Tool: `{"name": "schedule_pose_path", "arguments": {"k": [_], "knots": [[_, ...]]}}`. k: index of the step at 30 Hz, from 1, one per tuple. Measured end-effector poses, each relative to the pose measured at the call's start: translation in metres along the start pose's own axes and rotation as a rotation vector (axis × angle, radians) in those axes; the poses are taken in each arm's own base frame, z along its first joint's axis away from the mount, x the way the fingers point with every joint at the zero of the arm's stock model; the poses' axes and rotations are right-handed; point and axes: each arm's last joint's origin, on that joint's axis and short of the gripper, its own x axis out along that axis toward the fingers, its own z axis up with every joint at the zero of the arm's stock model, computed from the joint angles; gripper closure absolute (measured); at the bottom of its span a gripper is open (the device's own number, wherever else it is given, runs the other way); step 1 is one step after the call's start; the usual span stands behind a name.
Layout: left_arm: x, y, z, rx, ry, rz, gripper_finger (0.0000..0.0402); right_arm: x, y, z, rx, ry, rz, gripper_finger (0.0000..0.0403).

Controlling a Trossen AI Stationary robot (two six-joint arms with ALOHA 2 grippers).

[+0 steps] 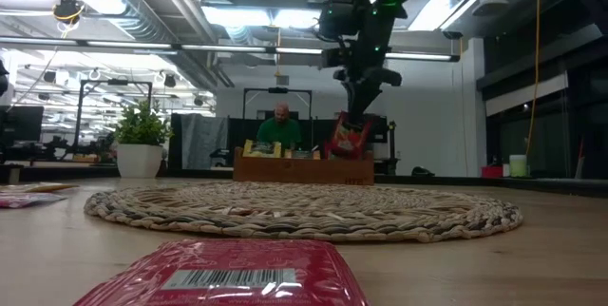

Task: Pick & Place Tea
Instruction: Put the right red tea bag into the right of the wooden organizer, then put the top orange tea bag into the middle of the wooden organizer

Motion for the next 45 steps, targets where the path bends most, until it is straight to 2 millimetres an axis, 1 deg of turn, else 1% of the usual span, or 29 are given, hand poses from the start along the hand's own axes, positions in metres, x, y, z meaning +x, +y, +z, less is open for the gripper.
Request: {"name": "schedule_pose_path", "arguments": {"k": [6, 12, 19, 25, 30, 34, 37, 41, 45], "knots": [[0.0, 0.0, 0.0, -0.027, 0.0, 0.0, 0.0213, 0.011, 0.0, 0.001, -0.002, 0.016, 0.014, 0.0402], [0.0, 0.0, 0.0, -0.027, 0.003, -0.01, 0.0213, 0.013, -0.001, 0.003, 0.003, 0.006, 0.005, 0.0399], [0.0, -0.001, -0.003, -0.068, 0.032, -0.028, 0.0212, 0.013, -0.003, 0.004, 0.016, 0.004, -0.033, 0.0356], [0.0, -0.001, -0.004, -0.077, 0.044, -0.026, 0.0212, 0.013, -0.007, 0.002, 0.076, -0.005, -0.045, 0.0313], [0.0, 0.0, -0.005, -0.083, 0.052, -0.023, 0.0212, 0.013, -0.007, 0.001, 0.129, 0.009, -0.034, 0.0293], [-0.001, 0.001, -0.009, -0.065, 0.101, -0.01, 0.0212, 0.004, -0.004, 0.002, 0.144, 0.028, 0.007, 0.0289], [-0.001, 0.002, -0.013, -0.057, 0.141, -0.003, 0.0212, -0.011, -0.001, 0.009, 0.159, 0.023, 0.044, 0.0289], [-0.002, 0.002, -0.02, -0.072, 0.221, -0.031, 0.0212, -0.036, 0.0, 0.021, 0.241, -0.064, 0.135, 0.0288], [-0.014, 0.005, -0.03, -0.117, 0.347, -0.028, 0.0212, -0.056, 0.003, 0.032, 0.325, -0.16, 0.238, 0.0288]]}}
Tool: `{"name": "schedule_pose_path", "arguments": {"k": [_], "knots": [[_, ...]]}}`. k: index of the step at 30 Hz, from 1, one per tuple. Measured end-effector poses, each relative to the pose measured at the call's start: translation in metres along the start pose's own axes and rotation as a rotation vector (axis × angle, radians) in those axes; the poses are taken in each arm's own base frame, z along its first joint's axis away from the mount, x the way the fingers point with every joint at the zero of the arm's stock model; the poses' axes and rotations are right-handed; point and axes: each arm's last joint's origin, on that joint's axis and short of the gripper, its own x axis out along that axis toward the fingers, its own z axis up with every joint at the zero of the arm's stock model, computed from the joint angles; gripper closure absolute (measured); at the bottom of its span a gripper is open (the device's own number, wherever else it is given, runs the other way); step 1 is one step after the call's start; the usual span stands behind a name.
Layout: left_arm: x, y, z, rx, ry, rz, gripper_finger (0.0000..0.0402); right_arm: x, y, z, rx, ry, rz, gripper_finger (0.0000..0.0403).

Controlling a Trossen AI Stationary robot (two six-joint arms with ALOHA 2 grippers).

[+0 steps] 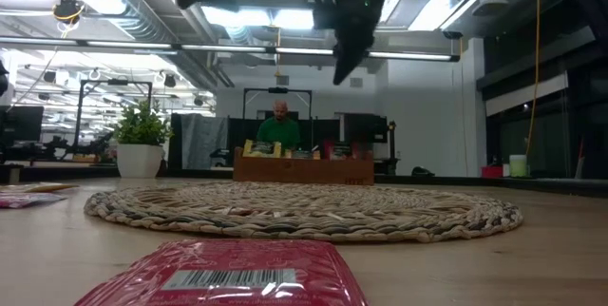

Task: Pick & Place Tea
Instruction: Put the top orange tea bag into the middle of the wooden organizer

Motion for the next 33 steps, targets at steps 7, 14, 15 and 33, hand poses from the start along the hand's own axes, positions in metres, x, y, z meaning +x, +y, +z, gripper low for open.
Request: {"name": "schedule_pose_path", "arguments": {"k": [7, 14, 15, 33], "knots": [[-0.033, 0.001, -0.026, -0.006, 0.135, 0.071, 0.0212, -0.007, 0.022, 0.012, 0.05, -0.042, 0.067, 0.0288], [-0.066, -0.004, -0.051, -0.028, 0.226, 0.066, 0.0212, -0.004, 0.049, 0.022, -0.01, -0.059, 0.089, 0.0288], [-0.068, -0.005, -0.056, -0.029, 0.25, 0.076, 0.0212, -0.003, 0.052, 0.023, -0.009, -0.06, 0.092, 0.0288], [-0.077, -0.028, -0.113, -0.377, 0.49, 0.282, 0.0213, 0.0, 0.077, 0.028, -0.066, -0.056, 0.117, 0.0288]]}}
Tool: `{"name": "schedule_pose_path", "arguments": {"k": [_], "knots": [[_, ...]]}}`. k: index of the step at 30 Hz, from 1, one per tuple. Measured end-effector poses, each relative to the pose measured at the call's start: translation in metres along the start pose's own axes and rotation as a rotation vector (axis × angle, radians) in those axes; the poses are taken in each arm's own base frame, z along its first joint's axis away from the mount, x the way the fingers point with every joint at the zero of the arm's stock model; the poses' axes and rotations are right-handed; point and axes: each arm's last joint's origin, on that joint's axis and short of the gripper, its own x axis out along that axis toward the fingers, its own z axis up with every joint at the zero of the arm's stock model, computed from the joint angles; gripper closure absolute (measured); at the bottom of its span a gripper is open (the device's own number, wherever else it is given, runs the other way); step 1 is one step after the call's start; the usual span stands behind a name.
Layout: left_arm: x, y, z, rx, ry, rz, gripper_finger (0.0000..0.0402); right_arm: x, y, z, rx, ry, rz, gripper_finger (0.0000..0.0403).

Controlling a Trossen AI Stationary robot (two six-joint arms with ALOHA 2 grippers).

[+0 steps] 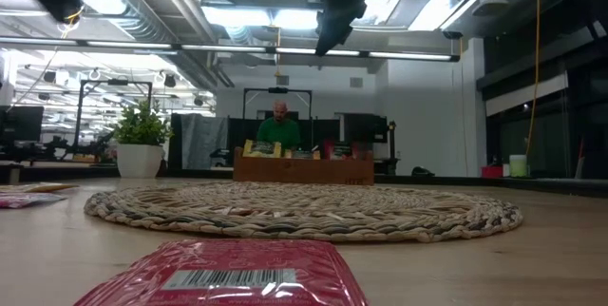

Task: Pick & Place Tea
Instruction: Put the top orange tea bag into the middle of the wooden organizer

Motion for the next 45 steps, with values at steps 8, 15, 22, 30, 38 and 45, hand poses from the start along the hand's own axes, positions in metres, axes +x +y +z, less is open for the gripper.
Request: {"name": "schedule_pose_path", "arguments": {"k": [8, 15, 22, 30, 38, 45], "knots": [[0.041, -0.01, -0.017, -0.061, 0.132, 0.134, 0.0213, 0.0, 0.0, 0.0, -0.026, 0.0, 0.0, 0.0288], [0.068, -0.016, -0.025, 0.093, 0.185, 0.187, 0.0213, 0.0, 0.0, 0.0, -0.029, 0.0, 0.0, 0.0288], [0.087, -0.019, -0.029, 0.606, 0.305, 0.124, 0.0213, 0.0, 0.0, 0.0, -0.026, 0.0, 0.001, 0.0288], [0.111, -0.001, -0.04, 0.962, 0.404, 0.137, 0.0213, 0.0, 0.001, 0.0, 0.039, -0.006, 0.028, 0.0288], [0.136, 0.015, -0.046, 1.021, 0.386, 0.117, 0.0213, 0.0, 0.001, 0.001, 0.052, -0.01, 0.027, 0.0288], [0.144, 0.013, -0.035, 0.88, 0.325, 0.101, 0.0213, 0.0, 0.0, 0.004, 0.046, -0.047, 0.018, 0.0288]]}}
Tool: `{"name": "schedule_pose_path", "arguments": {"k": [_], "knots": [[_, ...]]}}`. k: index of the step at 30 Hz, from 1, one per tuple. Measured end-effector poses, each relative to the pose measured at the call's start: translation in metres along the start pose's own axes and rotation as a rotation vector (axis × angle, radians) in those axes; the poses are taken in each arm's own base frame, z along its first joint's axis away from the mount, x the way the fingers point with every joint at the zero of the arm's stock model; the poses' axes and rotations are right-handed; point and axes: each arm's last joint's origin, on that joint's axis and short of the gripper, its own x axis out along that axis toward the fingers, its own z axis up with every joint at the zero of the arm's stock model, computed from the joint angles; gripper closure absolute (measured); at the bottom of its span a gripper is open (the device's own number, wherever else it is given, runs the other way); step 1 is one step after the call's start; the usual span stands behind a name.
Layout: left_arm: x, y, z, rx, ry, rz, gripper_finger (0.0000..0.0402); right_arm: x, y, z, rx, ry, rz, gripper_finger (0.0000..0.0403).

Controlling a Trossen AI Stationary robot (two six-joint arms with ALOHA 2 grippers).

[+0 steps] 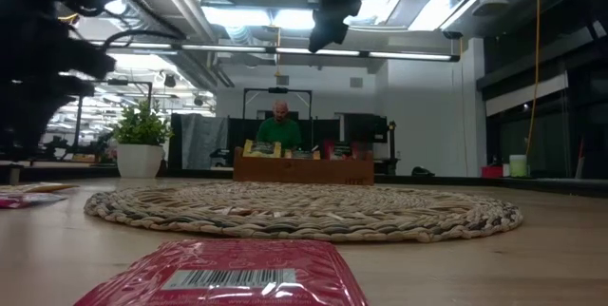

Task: Pick & Place Tea
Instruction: Put the top orange tea bag into the middle of the wooden organizer

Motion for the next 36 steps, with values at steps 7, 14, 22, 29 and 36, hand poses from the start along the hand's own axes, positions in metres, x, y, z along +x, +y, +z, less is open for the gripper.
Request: {"name": "schedule_pose_path", "arguments": {"k": [7, 14, 22, 29, 36], "knots": [[0.0, 0.01, 0.018, -0.083, -0.129, -0.007, 0.019, 0.0, 0.0, 0.001, -0.006, -0.007, -0.002, 0.0288], [0.001, 0.026, 0.025, -0.123, -0.126, -0.026, 0.0137, 0.0, 0.0, 0.001, -0.036, -0.007, -0.002, 0.0288], [0.002, 0.035, 0.03, -0.18, -0.127, -0.055, 0.0127, 0.0, 0.0, 0.002, -0.058, -0.017, -0.004, 0.0288], [0.01, 0.035, 0.033, -0.161, -0.078, -0.055, 0.0136, 0.0, -0.001, 0.003, -0.071, -0.033, -0.008, 0.0288], [0.028, 0.033, 0.039, -0.142, 0.015, -0.034, 0.0137, 0.0, -0.001, 0.004, -0.074, -0.035, -0.009, 0.0288]]}}
